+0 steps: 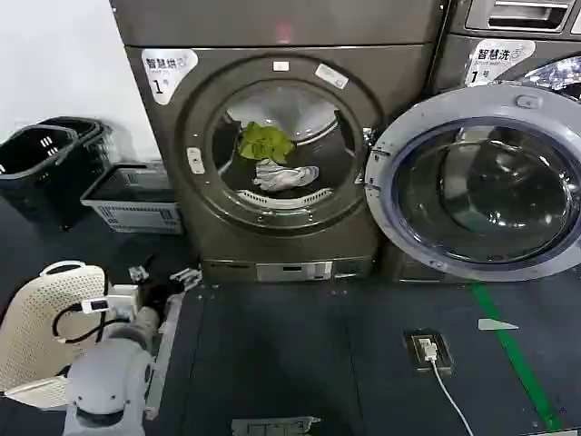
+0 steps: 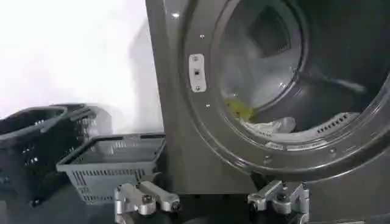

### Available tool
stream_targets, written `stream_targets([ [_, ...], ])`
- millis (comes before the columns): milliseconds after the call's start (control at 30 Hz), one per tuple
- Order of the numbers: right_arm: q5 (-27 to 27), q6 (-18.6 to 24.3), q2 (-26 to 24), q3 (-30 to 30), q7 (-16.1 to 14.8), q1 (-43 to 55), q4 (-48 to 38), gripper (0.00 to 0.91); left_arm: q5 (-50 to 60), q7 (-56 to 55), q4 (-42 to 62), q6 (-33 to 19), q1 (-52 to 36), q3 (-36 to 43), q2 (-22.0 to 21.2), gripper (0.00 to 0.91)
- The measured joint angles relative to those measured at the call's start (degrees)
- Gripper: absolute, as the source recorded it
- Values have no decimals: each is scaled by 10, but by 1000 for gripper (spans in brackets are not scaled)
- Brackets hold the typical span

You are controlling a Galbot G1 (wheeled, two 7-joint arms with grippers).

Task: Grasp the clothes from the dryer.

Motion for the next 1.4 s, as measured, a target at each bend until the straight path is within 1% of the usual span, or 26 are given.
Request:
stream_targets([
  [200,19,18,0,-2,11,1,-9,907,0,0,-1,0,2,1,2,907],
  [500,36,20,-1,-5,21,-1,-16,907,0,-1,-6,0,4,6,4,907],
  [1400,44,18,-5,-6,34,2,-27,907,1,-1,-8,0,6,7,4,907],
])
